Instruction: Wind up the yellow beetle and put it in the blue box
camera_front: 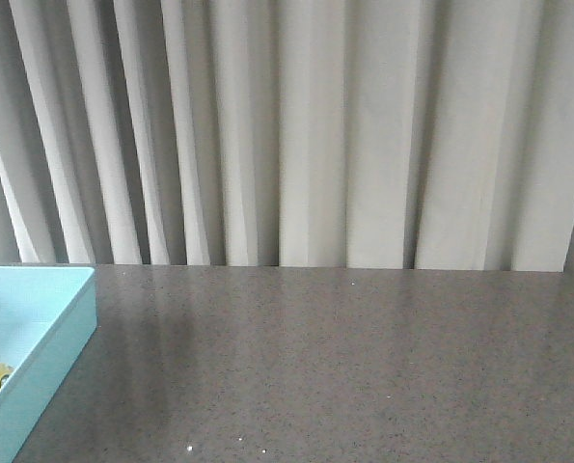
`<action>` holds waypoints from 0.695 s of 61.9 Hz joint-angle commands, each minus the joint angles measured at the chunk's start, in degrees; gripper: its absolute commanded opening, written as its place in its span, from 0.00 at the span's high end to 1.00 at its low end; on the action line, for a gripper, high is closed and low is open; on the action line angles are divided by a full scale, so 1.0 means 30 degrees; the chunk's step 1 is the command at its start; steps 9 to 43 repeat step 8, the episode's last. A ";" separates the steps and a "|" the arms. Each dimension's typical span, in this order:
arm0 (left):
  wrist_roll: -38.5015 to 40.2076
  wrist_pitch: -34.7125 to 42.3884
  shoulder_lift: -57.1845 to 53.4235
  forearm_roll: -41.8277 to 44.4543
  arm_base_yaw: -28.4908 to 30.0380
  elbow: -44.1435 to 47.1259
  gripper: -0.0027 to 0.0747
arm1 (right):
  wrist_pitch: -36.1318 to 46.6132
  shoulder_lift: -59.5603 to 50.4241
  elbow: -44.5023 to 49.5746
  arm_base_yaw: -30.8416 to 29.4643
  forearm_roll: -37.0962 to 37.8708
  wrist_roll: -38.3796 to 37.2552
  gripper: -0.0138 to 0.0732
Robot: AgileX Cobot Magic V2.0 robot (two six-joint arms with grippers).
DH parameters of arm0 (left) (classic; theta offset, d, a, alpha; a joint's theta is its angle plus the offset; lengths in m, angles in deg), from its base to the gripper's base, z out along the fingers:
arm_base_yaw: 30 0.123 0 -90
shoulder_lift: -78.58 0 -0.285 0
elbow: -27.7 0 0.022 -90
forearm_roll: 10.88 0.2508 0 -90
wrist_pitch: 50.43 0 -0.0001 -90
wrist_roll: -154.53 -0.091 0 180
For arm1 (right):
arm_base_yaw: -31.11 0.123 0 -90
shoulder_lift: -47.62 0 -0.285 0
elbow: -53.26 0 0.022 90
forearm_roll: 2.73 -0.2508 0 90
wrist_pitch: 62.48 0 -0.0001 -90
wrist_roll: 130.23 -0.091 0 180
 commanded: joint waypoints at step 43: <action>0.0185 0.1491 -0.0303 -0.0032 -0.0045 -0.0173 0.97 | 0.1351 -0.0120 0.0057 -0.0156 0.0037 0.0170 0.85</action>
